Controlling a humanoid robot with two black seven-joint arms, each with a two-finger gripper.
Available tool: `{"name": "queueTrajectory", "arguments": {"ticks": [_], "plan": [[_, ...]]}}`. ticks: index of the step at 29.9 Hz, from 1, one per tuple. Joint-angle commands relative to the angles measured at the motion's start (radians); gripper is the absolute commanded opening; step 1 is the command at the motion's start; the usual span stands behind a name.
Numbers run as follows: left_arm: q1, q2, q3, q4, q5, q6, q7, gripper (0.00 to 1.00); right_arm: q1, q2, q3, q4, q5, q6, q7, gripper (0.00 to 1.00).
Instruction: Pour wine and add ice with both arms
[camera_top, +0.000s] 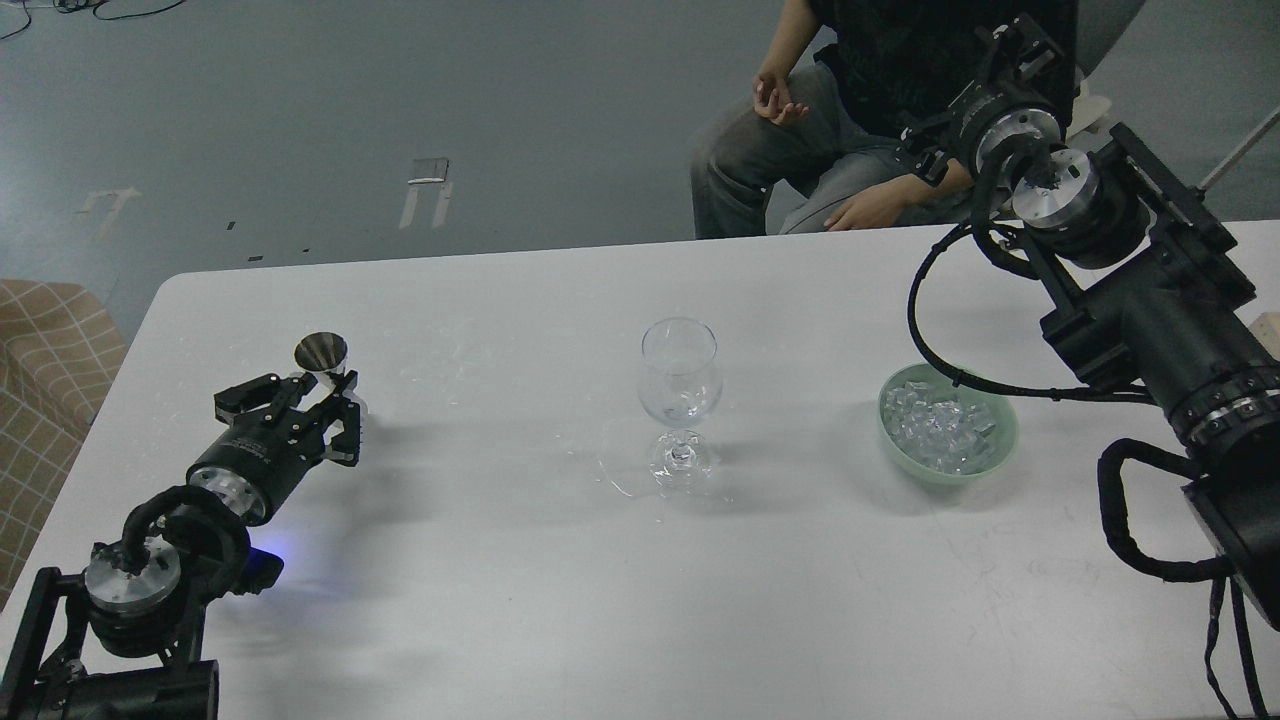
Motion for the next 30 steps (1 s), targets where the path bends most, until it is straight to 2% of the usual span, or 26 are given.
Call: {"name": "queueTrajectory", "arguments": {"ticks": [1, 14, 20, 21, 26, 28, 30], "plan": [[-0.003, 0.001, 0.000, 0.003, 0.001, 0.000, -0.002, 0.37, -0.003, -0.001, 0.000, 0.004, 0.000, 0.000, 0.001, 1.00], [-0.017, 0.018, 0.005, 0.042, 0.010, -0.002, -0.008, 0.40, -0.009, -0.002, 0.006, 0.005, 0.000, 0.000, 0.000, 1.00], [-0.019, 0.041, 0.006, 0.042, 0.005, 0.003, -0.005, 0.50, -0.009, -0.002, 0.006, 0.005, 0.000, 0.000, 0.000, 1.00], [-0.019, 0.041, 0.006, 0.042, 0.008, 0.008, -0.004, 0.57, -0.009, -0.002, 0.006, 0.005, 0.000, 0.000, 0.000, 1.00], [-0.014, 0.051, 0.008, 0.042, 0.010, 0.009, -0.002, 0.61, -0.009, -0.002, 0.006, 0.005, 0.000, 0.000, 0.000, 1.00], [-0.009, 0.052, 0.008, 0.037, 0.010, 0.011, -0.002, 0.69, -0.009, -0.002, 0.006, 0.005, 0.000, 0.000, 0.000, 1.00], [-0.003, 0.057, 0.008, 0.026, 0.013, 0.011, 0.001, 0.92, -0.009, -0.002, 0.008, 0.005, 0.000, 0.000, 0.001, 1.00]]}}
